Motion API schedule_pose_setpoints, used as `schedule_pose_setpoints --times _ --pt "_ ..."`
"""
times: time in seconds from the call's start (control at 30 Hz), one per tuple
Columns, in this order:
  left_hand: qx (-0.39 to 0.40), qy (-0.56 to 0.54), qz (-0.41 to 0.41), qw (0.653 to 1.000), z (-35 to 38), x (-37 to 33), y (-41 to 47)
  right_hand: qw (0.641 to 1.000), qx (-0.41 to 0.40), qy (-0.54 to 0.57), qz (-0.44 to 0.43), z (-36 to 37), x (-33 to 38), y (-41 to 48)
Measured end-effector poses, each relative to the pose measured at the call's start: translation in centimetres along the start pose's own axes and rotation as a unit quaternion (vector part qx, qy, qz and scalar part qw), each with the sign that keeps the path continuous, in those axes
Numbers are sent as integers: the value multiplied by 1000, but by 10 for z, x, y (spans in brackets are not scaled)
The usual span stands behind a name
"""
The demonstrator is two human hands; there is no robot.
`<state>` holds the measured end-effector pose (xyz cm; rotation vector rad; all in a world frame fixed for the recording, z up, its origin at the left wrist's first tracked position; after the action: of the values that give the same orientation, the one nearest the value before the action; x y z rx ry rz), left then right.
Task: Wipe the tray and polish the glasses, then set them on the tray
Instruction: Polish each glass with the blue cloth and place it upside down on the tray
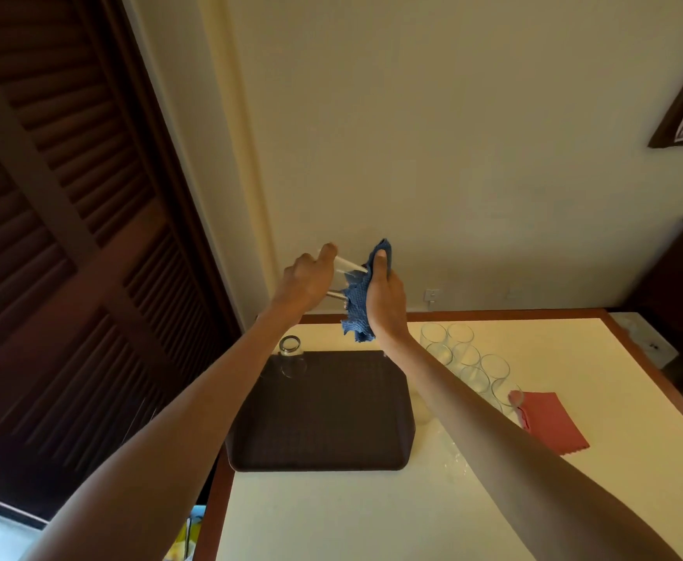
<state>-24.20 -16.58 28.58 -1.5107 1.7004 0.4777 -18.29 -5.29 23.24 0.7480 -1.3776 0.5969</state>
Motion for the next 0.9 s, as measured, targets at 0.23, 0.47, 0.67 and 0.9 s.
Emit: schedule_pose_setpoints --times 0.23,0.47,0.67,0.9 --pt "-134 -29 237 962 5 12 -4 964 123 111 208 -10 21 -9" --pt "-63 -111 75 989 15 9 0 995 53 -52 59 -11 15 -1" --pt "-138 -127 192 963 6 3 -11 990 90 68 89 -11 28 1" --pt "-93 -151 127 976 5 7 -4 986 118 -1 117 -10 32 4"
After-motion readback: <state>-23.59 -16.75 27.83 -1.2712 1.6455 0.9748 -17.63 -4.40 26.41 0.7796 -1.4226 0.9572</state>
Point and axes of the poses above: each hand's wrist, its own y-axis towards the middle knuckle, its own z-axis out of the palm, x = y × z, the point moved 2 cm from there along y, towards the middle knuckle, and after that the axes turned 9 degrees about -z, right-handed, at the moved point
